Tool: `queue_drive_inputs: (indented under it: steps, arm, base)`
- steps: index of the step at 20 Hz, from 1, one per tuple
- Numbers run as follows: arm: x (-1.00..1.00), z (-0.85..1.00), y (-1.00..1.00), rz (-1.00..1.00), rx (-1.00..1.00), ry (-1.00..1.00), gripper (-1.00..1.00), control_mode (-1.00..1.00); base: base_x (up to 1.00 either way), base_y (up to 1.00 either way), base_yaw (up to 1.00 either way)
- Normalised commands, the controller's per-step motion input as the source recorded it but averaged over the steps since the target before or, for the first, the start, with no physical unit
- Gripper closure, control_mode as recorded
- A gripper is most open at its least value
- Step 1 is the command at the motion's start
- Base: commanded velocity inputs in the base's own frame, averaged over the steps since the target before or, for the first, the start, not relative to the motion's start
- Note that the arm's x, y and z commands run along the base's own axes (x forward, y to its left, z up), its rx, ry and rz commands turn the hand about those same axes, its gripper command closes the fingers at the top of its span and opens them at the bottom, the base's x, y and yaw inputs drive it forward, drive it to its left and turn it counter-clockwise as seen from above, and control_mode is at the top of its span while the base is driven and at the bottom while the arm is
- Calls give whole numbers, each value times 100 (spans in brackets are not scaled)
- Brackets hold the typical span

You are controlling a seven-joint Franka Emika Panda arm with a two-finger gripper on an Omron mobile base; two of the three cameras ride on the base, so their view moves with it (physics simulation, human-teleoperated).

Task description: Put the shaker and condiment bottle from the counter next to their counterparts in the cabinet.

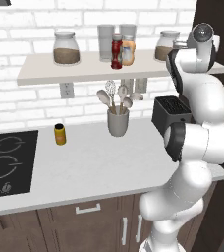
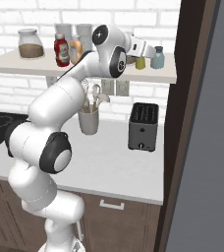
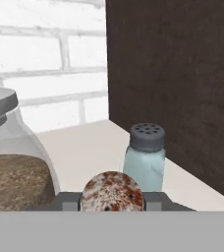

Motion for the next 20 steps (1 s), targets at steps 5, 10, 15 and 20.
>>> queue_drive_inputs:
  steps: [5, 10, 15, 20]
  arm:
    - [26, -14, -1, 0, 0, 0, 100, -100]
    - [28, -20, -4, 0, 0, 0, 100, -100]
    - [39, -17, -11, 0, 0, 0, 100, -100]
    - [39, -25, -7, 0, 0, 0, 100, -100]
  base:
    - [0, 0, 0]
    - [0, 0, 0]
    - [0, 0, 0]
    - [0, 0, 0]
